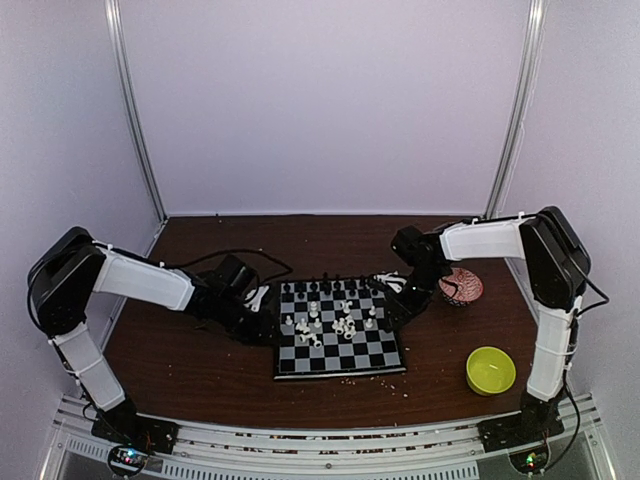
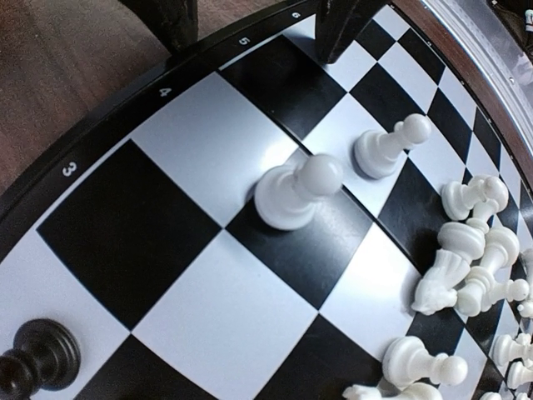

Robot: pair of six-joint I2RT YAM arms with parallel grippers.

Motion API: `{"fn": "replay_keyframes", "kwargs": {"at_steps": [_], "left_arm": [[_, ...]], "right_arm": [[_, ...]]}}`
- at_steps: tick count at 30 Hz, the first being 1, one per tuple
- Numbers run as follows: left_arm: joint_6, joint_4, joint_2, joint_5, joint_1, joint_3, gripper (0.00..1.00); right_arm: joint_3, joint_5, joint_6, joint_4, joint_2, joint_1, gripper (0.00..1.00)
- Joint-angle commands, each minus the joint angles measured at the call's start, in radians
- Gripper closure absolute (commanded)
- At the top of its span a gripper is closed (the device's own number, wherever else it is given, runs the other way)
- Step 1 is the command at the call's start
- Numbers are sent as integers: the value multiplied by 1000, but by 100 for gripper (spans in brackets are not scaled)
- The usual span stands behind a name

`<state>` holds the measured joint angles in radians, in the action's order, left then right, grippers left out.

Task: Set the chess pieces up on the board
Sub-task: Move the chessboard to the center of the board.

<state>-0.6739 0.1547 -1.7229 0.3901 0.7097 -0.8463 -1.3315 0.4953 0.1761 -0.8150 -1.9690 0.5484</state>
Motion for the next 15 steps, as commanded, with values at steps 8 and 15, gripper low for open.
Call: {"fn": "replay_keyframes", "kwargs": {"at_steps": [8,15], "left_arm": [[-48,-86,36,-7,110,62,68],[-67,-110,62,-40,126,118,69]], "right_arm": [[84,116,42,40,44,95,54],[98,111,47,49,52,103,53]]}}
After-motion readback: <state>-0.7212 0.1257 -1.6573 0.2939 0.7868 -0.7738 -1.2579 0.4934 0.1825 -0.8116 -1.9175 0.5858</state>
